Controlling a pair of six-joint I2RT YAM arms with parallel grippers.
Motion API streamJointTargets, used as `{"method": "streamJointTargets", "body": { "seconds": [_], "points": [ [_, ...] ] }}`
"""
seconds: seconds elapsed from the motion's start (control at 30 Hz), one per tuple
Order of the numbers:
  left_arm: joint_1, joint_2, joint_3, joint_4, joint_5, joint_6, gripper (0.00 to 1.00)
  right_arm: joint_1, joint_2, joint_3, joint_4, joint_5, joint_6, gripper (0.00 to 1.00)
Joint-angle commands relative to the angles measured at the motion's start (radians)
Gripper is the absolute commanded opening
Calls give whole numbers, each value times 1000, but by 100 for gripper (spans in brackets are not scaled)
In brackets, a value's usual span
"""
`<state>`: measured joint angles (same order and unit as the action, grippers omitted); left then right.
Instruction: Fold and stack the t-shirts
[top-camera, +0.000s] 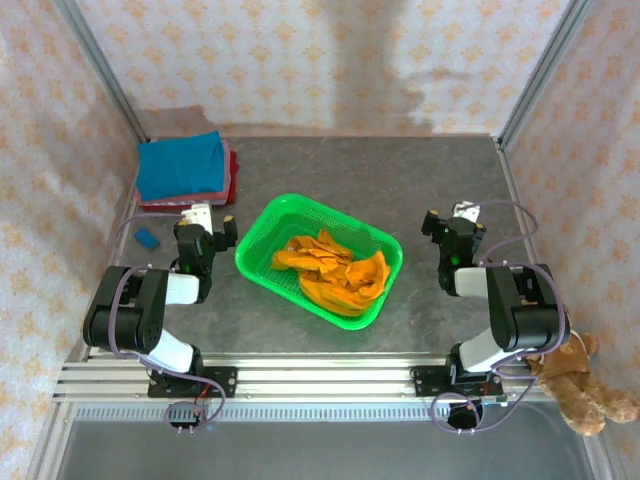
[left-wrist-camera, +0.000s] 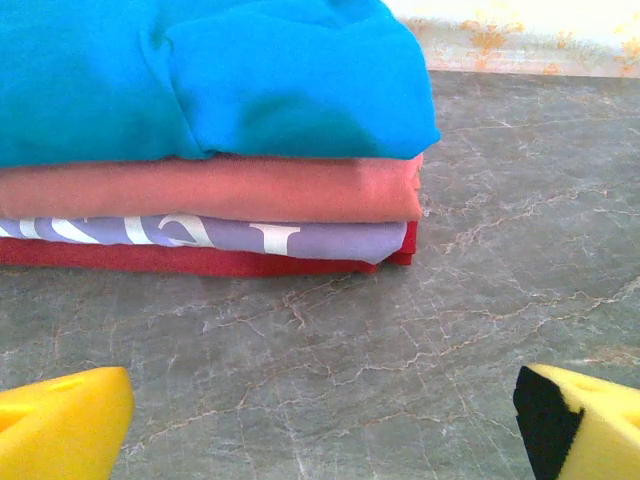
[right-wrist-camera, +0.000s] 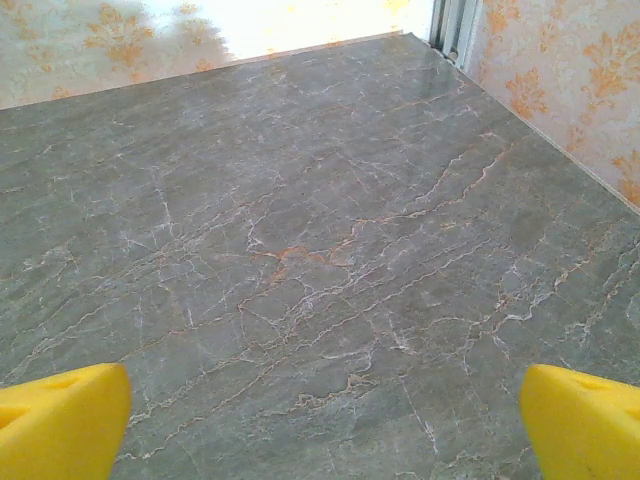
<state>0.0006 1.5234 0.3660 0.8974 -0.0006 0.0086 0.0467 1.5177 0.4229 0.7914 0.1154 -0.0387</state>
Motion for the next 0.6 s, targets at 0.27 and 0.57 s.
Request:
{"method": "streamJointTargets", "body": {
  "seconds": [0.27, 0.57],
  "points": [
    [3, 7, 27, -25, -33, 9, 100, -2, 6, -9, -6, 10, 5, 99],
    [3, 8, 29, -27, -38, 7, 100, -2, 6, -7, -5, 9, 5, 99]
  ]
}}
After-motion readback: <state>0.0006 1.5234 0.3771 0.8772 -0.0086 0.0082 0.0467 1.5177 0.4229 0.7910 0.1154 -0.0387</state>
